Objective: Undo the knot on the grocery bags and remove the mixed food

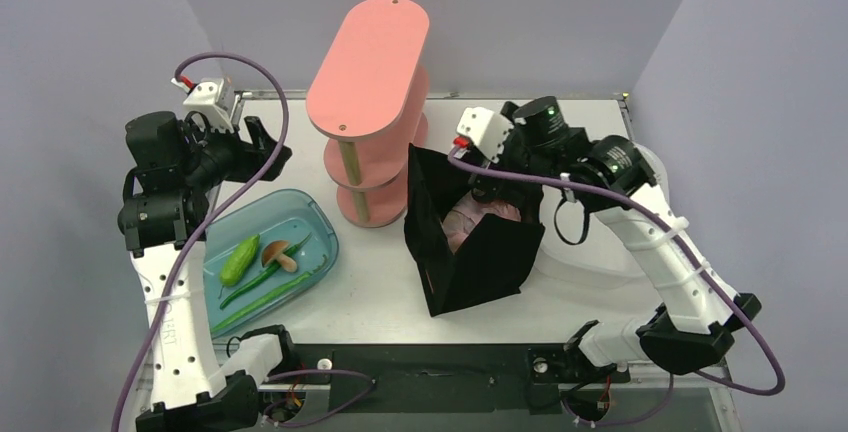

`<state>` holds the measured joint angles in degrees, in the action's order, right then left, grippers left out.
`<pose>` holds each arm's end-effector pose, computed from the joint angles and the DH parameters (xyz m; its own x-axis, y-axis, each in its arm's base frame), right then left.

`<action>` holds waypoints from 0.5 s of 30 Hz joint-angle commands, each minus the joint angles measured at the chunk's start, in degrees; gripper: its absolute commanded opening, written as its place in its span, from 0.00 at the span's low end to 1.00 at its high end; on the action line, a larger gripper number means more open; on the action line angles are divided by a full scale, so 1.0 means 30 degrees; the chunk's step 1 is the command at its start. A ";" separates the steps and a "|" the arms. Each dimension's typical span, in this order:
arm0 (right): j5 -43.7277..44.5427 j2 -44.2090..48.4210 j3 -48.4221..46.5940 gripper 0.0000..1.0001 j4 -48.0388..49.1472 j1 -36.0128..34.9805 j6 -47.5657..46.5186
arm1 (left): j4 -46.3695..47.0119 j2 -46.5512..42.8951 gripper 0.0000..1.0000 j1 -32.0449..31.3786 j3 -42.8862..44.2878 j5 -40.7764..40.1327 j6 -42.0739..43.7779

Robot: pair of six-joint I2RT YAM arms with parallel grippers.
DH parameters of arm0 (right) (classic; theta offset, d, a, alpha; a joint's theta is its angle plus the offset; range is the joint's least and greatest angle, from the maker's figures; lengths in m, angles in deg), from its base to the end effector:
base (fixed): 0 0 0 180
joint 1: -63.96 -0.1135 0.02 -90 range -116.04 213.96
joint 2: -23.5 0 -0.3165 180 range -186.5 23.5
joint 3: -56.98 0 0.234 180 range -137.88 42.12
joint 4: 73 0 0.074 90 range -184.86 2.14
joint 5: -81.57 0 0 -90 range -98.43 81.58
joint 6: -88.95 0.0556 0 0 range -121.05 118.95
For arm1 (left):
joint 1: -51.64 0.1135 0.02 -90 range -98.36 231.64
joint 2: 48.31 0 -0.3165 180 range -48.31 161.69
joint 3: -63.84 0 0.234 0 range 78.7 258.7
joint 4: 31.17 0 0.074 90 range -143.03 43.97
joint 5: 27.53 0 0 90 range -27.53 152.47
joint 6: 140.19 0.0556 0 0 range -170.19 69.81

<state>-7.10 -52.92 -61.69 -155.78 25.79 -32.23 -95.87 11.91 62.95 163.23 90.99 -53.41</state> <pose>0.1717 0.1333 0.4943 -0.1244 -0.7562 -0.6425 -0.7812 0.4738 -0.4064 0.1573 0.0044 0.4831 -0.4360 -0.1375 -0.8894 0.2260 0.9398 -0.2561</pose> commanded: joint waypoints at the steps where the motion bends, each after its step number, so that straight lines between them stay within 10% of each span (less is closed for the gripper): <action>1: 0.2563 -0.0676 0.0834 0.88 -0.0270 -0.1796 -0.2115 | 0.1118 -0.0172 0.71 -0.0132 0.0182 0.1799 -0.0094; 15: 0.1946 -0.2266 0.5462 0.87 0.1742 -0.3264 -0.4353 | 0.0028 -0.0506 0.71 -0.0133 0.0216 0.1607 0.0382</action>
<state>-0.37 -58.89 -49.23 -152.76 16.31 -43.49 -95.68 11.04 62.79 163.16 95.14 -53.43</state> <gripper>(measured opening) 0.869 0.710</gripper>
